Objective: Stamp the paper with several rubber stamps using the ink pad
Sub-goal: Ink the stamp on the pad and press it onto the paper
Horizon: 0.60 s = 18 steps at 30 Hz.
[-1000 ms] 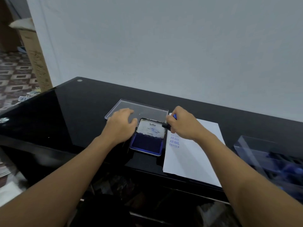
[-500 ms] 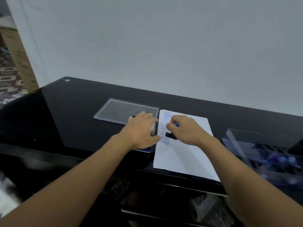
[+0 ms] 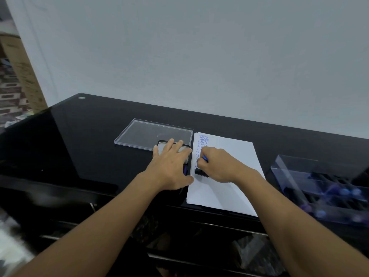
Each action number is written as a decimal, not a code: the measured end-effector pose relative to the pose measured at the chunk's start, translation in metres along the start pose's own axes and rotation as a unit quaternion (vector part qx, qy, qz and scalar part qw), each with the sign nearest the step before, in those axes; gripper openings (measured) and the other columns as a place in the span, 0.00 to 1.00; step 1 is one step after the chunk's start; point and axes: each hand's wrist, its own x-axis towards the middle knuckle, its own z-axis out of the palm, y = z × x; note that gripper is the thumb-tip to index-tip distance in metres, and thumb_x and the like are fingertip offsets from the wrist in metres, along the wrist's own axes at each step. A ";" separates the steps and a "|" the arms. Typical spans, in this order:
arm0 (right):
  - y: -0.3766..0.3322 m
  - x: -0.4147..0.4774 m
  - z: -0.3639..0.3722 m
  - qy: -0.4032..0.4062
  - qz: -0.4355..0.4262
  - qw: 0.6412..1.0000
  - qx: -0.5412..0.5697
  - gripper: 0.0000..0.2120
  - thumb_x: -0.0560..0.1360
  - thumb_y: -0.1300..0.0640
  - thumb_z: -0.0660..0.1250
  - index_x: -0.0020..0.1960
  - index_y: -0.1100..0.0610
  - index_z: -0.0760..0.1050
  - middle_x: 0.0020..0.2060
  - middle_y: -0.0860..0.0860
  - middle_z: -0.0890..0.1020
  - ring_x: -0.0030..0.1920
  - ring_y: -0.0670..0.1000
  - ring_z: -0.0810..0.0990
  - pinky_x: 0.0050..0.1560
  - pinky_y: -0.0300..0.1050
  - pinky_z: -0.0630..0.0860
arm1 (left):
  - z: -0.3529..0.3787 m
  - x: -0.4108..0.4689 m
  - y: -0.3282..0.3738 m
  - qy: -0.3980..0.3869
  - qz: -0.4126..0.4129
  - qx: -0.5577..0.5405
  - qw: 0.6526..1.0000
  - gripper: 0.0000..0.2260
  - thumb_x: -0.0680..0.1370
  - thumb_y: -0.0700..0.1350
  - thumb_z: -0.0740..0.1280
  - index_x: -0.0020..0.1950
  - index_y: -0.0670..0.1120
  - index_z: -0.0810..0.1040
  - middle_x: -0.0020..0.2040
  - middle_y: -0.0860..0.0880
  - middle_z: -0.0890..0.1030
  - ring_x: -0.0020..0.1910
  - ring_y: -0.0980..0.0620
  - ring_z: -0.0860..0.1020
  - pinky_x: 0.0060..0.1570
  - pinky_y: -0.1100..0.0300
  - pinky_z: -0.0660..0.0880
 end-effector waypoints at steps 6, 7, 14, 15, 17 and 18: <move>0.000 0.005 0.004 -0.004 0.000 1.000 -0.021 0.11 0.82 0.52 0.57 0.42 0.54 0.65 0.40 0.53 0.76 0.34 0.50 0.71 0.35 0.44 0.68 | 0.000 0.000 -0.001 -0.001 -0.006 -0.002 1.000 0.38 0.75 0.61 0.68 0.80 0.54 0.55 0.82 0.49 0.47 0.81 0.45 0.41 0.76 0.34 0.43; -0.001 0.005 0.004 -0.004 0.000 1.000 -0.021 0.11 0.82 0.52 0.57 0.42 0.53 0.65 0.40 0.53 0.76 0.34 0.50 0.71 0.36 0.44 0.68 | 0.000 0.000 0.000 -0.001 -0.006 -0.002 1.000 0.38 0.75 0.61 0.68 0.80 0.54 0.55 0.82 0.49 0.47 0.81 0.45 0.41 0.76 0.34 0.43; -0.004 0.007 0.007 -0.011 -0.005 1.000 -0.020 0.10 0.82 0.52 0.58 0.43 0.53 0.66 0.39 0.52 0.75 0.34 0.50 0.72 0.36 0.44 0.69 | -0.003 0.000 0.001 -0.007 -0.007 -0.002 1.000 0.38 0.75 0.62 0.68 0.80 0.54 0.55 0.83 0.49 0.47 0.81 0.45 0.41 0.76 0.33 0.44; -0.004 0.006 0.007 -0.011 -0.005 1.000 -0.021 0.10 0.81 0.52 0.58 0.42 0.53 0.65 0.39 0.52 0.75 0.35 0.50 0.72 0.35 0.44 0.68 | -0.003 0.000 0.001 -0.007 -0.006 -0.002 1.000 0.38 0.75 0.63 0.68 0.80 0.54 0.55 0.83 0.49 0.47 0.81 0.45 0.41 0.76 0.33 0.44; -0.006 0.005 0.007 -0.011 -0.007 1.000 -0.024 0.11 0.81 0.53 0.58 0.40 0.52 0.64 0.38 0.52 0.74 0.34 0.50 0.71 0.34 0.44 0.67 | -0.002 -0.001 0.000 -0.006 -0.005 -0.004 1.000 0.38 0.75 0.63 0.68 0.80 0.54 0.56 0.82 0.49 0.47 0.81 0.45 0.41 0.76 0.33 0.44; -0.006 0.004 0.007 -0.011 -0.007 1.000 -0.025 0.12 0.81 0.53 0.58 0.40 0.52 0.64 0.37 0.52 0.74 0.34 0.50 0.70 0.33 0.44 0.66 | -0.002 -0.001 0.000 -0.006 -0.006 -0.004 1.000 0.38 0.75 0.63 0.68 0.80 0.54 0.56 0.82 0.49 0.47 0.81 0.45 0.41 0.76 0.33 0.44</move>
